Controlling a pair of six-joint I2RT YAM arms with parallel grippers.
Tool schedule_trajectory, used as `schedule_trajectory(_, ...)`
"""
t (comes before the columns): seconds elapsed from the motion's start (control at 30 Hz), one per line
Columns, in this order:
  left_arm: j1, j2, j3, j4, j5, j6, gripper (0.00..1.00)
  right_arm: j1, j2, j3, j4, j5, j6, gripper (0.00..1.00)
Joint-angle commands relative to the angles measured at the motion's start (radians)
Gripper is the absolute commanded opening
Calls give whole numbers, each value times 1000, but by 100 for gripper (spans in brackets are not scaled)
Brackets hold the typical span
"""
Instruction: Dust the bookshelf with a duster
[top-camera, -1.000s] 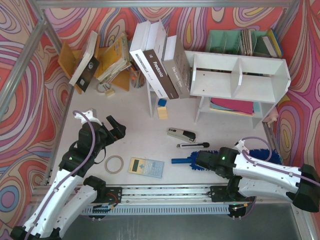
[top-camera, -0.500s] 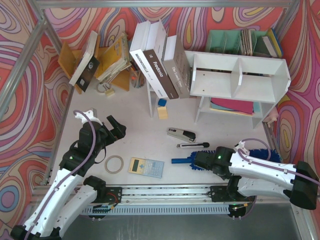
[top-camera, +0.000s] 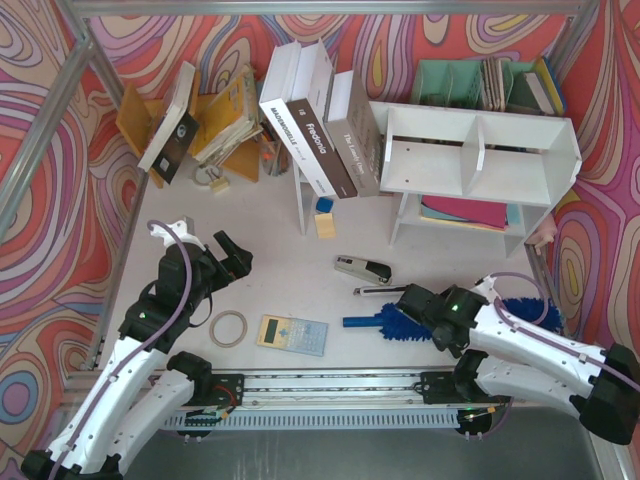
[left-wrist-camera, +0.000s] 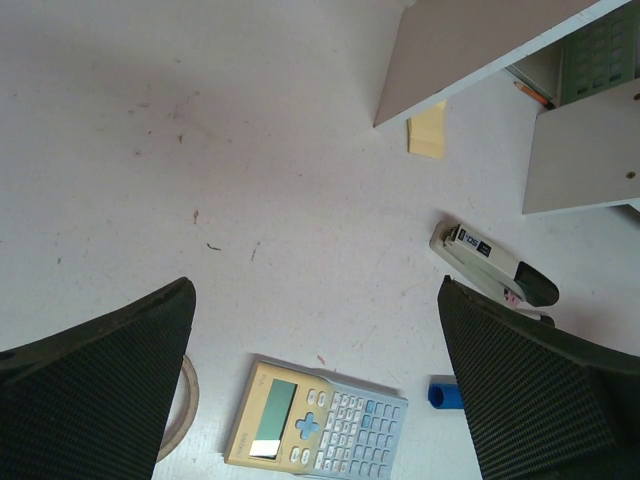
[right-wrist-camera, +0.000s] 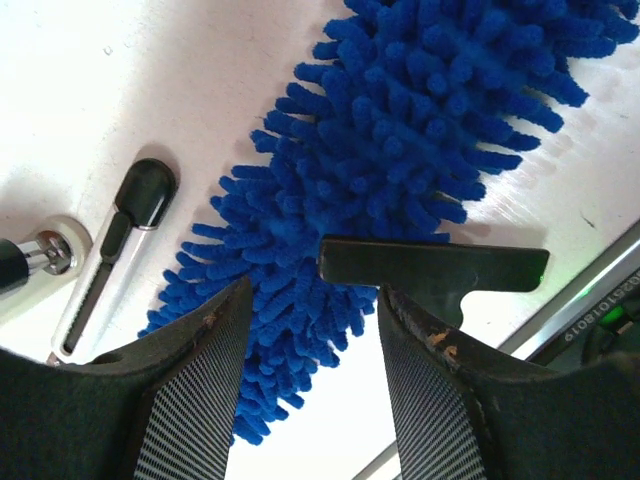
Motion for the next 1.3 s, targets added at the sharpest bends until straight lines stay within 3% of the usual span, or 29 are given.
schedule_trajectory(0.0,-2,-10,-20,20,2,-6,99,-37,-8,-10,41,40,-62,53)
schedule_trajectory(0.53,-2,-17,-24,16,-4,-5,98,-97,66,10,-35,-5,77,50)
schedule_trajectory(0.87,-3,-15,-24,17,-4,-6,98,-99,73,-4,10,-45,56,50)
schedule_trajectory(1.1,-2,-15,-22,16,-4,-8,98,-98,119,66,-80,-54,66,60)
schedule_trajectory(1.27,-3,-18,-26,17,-5,-8,98,-98,91,75,-86,-102,51,61)
